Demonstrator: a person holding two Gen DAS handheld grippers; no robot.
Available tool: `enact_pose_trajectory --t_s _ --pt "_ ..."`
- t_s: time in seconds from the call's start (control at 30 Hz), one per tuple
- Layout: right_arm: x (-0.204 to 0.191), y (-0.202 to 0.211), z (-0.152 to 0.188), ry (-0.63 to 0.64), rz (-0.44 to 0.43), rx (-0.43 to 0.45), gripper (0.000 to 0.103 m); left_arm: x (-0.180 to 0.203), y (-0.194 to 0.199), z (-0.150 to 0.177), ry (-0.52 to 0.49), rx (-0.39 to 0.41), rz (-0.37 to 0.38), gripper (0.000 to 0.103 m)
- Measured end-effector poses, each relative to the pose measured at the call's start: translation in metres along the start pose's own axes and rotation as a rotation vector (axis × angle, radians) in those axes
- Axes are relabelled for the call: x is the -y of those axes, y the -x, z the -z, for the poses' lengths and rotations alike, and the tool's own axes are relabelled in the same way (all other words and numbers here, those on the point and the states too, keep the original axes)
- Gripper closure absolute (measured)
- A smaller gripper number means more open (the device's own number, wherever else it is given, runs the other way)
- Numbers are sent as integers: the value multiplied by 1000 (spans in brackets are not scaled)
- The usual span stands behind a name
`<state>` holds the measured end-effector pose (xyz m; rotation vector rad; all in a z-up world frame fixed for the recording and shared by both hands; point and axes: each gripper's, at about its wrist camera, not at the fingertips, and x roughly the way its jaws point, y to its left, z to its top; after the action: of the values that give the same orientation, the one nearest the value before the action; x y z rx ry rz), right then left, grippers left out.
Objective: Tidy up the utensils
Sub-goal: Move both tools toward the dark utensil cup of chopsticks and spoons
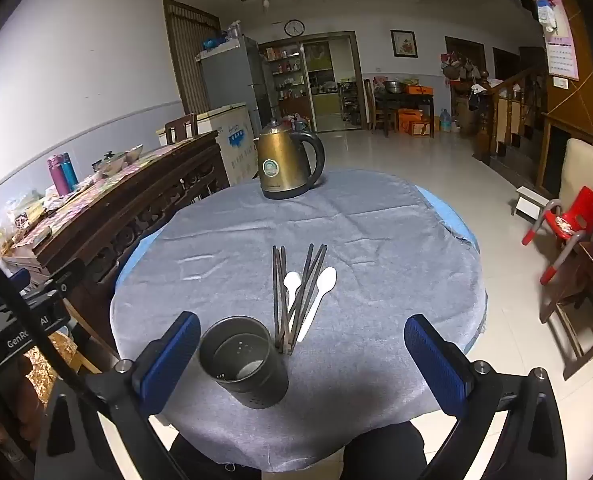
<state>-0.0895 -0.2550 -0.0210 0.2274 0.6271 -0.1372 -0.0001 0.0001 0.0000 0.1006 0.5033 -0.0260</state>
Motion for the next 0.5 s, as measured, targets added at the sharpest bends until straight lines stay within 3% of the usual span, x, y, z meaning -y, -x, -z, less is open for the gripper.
enact_pose_trajectory --t_s 0.5 --pt "-2 -1 2 -8 -12 -2 0 -14 2 -6 -2 -6 3 0"
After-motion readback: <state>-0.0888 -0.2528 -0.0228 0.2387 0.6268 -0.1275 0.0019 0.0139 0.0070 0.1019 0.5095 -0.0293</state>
